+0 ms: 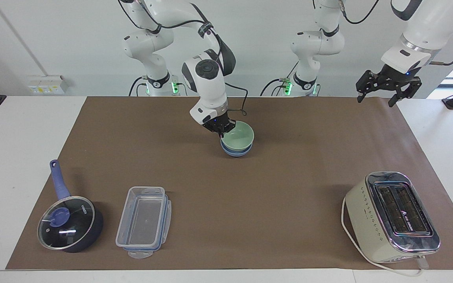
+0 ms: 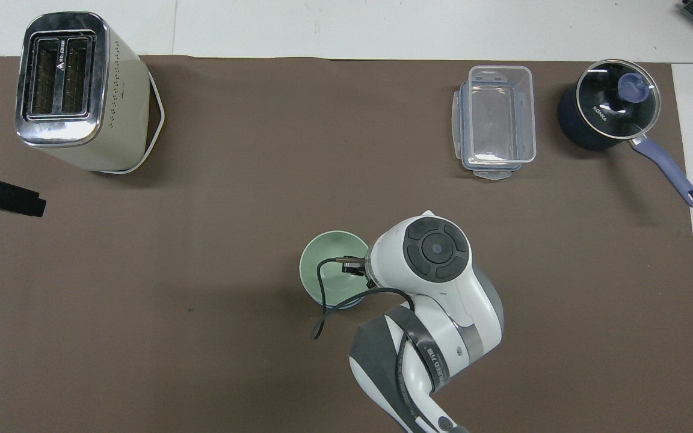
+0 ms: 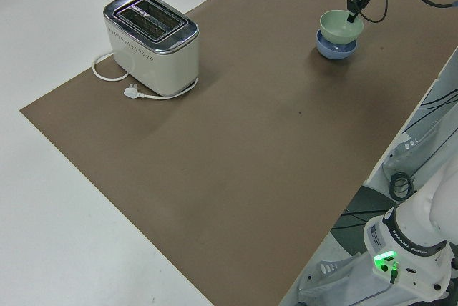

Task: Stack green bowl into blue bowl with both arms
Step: 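Lower the green bowl into the blue bowl and open the right gripper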

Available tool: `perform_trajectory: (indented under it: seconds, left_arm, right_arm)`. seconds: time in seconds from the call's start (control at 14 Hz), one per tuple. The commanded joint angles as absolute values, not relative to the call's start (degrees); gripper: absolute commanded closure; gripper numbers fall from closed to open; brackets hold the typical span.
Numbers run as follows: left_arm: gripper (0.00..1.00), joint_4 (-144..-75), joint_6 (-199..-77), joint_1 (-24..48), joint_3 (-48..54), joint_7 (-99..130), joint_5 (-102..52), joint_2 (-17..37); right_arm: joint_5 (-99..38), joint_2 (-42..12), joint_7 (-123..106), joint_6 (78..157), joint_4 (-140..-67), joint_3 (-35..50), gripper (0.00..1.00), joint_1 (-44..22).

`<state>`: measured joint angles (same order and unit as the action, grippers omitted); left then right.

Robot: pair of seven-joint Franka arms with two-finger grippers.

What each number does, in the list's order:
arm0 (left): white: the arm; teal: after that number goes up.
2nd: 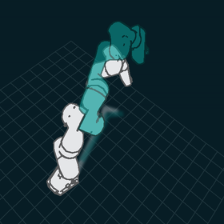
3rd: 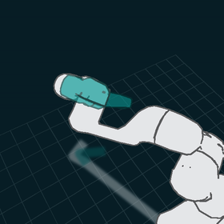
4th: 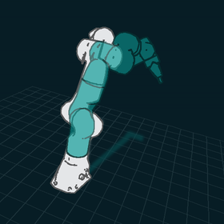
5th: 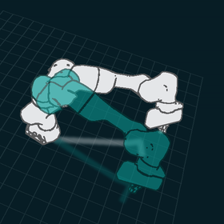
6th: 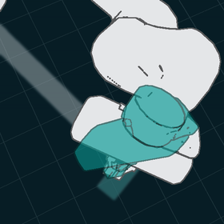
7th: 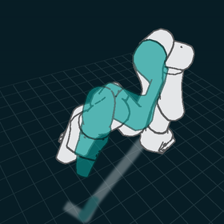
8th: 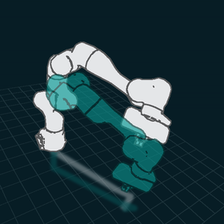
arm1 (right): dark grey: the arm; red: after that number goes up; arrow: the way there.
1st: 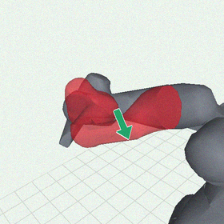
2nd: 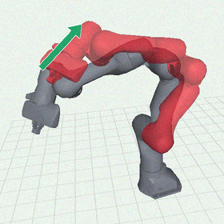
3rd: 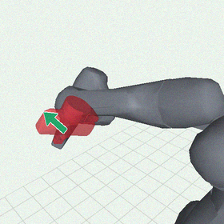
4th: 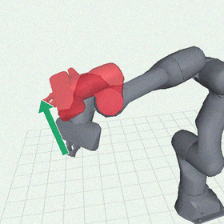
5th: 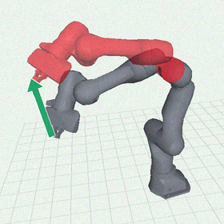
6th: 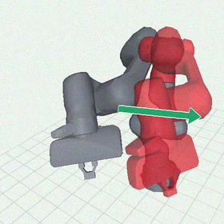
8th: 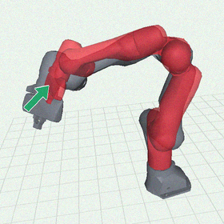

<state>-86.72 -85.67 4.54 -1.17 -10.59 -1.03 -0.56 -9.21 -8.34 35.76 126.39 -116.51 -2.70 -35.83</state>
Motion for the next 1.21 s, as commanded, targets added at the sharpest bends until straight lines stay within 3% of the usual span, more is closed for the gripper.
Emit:
perform_trajectory:
  seconds: [0.0,1.14]
  left_arm:
    - [0.00,-86.8,-85.2,4.0,-0.5,-9.9,0.2,-1.1]
    - [0.00,-86.8,-85.2,4.0,-0.5,-9.9,0.2,-1.1]
  right_arm:
    - [-11.3,-7.8,33.6,128.0,-117.6,-2.5,1.00,-35.5]
    - [-11.3,-8.7,33.0,129.5,-119.2,-2.5,1.00,-36.0]
